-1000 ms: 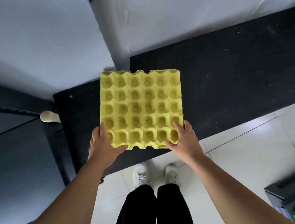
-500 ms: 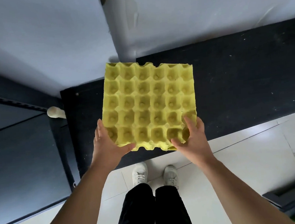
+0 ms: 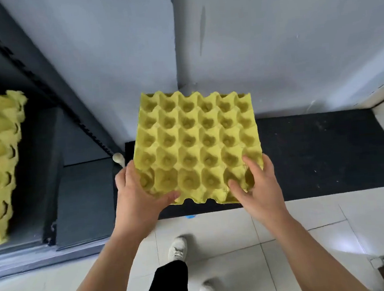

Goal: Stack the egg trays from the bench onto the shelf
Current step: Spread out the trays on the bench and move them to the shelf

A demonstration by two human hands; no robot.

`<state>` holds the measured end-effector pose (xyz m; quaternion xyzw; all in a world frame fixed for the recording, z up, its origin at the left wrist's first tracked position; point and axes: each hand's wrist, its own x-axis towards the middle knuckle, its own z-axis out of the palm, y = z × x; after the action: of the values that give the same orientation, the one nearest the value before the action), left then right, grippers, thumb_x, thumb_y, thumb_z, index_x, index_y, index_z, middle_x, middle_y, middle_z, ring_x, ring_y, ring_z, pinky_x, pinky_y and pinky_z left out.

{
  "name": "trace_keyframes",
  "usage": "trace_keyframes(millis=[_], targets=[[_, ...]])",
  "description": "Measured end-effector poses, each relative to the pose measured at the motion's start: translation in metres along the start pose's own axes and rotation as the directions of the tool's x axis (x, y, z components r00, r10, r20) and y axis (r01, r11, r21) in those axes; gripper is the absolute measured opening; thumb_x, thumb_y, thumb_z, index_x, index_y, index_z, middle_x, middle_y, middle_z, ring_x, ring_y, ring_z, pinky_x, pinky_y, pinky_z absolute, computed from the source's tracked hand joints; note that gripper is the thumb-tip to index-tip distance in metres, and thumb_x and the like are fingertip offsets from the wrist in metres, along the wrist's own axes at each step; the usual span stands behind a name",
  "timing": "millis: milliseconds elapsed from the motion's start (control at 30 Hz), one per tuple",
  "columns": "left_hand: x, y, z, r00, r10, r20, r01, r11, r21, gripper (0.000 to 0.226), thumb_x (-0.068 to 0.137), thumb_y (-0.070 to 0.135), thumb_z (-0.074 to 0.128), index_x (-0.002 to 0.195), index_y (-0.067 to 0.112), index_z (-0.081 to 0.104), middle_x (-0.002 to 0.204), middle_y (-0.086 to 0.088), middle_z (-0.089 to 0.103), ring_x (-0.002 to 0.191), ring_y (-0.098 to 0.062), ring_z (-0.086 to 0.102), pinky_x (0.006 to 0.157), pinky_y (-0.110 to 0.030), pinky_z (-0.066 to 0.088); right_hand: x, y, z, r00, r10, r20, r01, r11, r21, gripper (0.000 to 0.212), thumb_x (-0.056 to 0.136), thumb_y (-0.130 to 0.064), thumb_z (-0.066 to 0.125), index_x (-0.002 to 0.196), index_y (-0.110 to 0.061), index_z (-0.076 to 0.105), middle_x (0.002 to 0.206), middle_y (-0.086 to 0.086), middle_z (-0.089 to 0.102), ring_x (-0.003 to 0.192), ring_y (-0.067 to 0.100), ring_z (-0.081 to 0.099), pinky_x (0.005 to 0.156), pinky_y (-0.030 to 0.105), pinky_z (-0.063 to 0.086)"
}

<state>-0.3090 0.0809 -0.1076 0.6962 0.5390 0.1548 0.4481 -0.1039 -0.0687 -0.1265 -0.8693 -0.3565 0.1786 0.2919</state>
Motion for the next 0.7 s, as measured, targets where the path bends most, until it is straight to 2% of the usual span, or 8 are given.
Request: trace_keyframes(millis=[200, 333, 500, 600, 700], targets=[[-0.086, 0.019, -0.06, 0.969, 0.103, -0.225, -0.109, 0.994, -0.016, 0.094, 0.054, 0.041, 0.09, 0.132, 0.036, 0.038, 0.126, 0.017, 0.032, 0.107, -0.009, 0.05, 0.082, -0.03, 0.04, -0.051, -0.06, -0.04, 0.991, -0.13, 0.014, 0.13, 0.991, -0.014, 0.067, 0.08, -0.051, 0.063, 0.138, -0.025, 0.042, 0.15, 0.003, 0.02, 0.124, 0.022, 0.046, 0.095, 0.039, 0.046], [-0.134, 0.02, -0.099, 0.934, 0.12, -0.337, -0.139, 0.99, -0.035, 0.106, 0.056, 0.038, 0.09, 0.143, 0.03, 0.03, 0.125, 0.021, 0.029, 0.105, -0.002, 0.044, 0.085, -0.025, 0.038, -0.082, -0.098, -0.051, 0.981, -0.183, 0.067, 0.184, 0.983, -0.01, 0.071, 0.076, -0.064, 0.055, 0.138, -0.032, 0.04, 0.151, 0.003, 0.019, 0.107, 0.029, 0.058, 0.092, 0.043, 0.048], [-0.167, 0.008, -0.156, 0.901, 0.087, -0.425, -0.116, 0.992, -0.045, 0.116, 0.055, 0.041, 0.09, 0.149, 0.025, 0.024, 0.14, 0.01, 0.034, 0.111, -0.006, 0.048, 0.088, -0.026, 0.042, -0.11, -0.155, -0.047, 0.958, -0.258, 0.125, 0.26, 0.966, 0.004, 0.076, 0.073, -0.069, 0.05, 0.139, -0.034, 0.037, 0.151, 0.005, 0.018, 0.107, 0.031, 0.059, 0.097, 0.044, 0.045], [-0.176, -0.008, -0.194, 0.88, 0.076, -0.469, -0.123, 0.99, -0.071, 0.118, 0.053, 0.045, 0.089, 0.149, 0.026, 0.024, 0.136, 0.009, 0.038, 0.113, -0.014, 0.055, 0.092, -0.033, 0.047, -0.123, -0.193, -0.035, 0.934, -0.321, 0.158, 0.321, 0.947, 0.025, 0.075, 0.078, -0.063, 0.055, 0.143, -0.032, 0.033, 0.153, 0.007, 0.014, 0.128, 0.028, 0.044, 0.105, 0.038, 0.038], [-0.179, -0.028, -0.235, 0.863, 0.061, -0.502, -0.117, 0.99, -0.08, 0.122, 0.05, 0.049, 0.087, 0.15, 0.024, 0.022, 0.139, 0.005, 0.038, 0.118, -0.012, 0.05, 0.099, -0.035, 0.045, -0.135, -0.233, -0.015, 0.906, -0.372, 0.199, 0.371, 0.928, 0.044, 0.085, 0.076, -0.061, 0.063, 0.146, -0.029, 0.028, 0.155, 0.006, 0.009, 0.141, 0.023, 0.023, 0.111, 0.035, 0.028]])
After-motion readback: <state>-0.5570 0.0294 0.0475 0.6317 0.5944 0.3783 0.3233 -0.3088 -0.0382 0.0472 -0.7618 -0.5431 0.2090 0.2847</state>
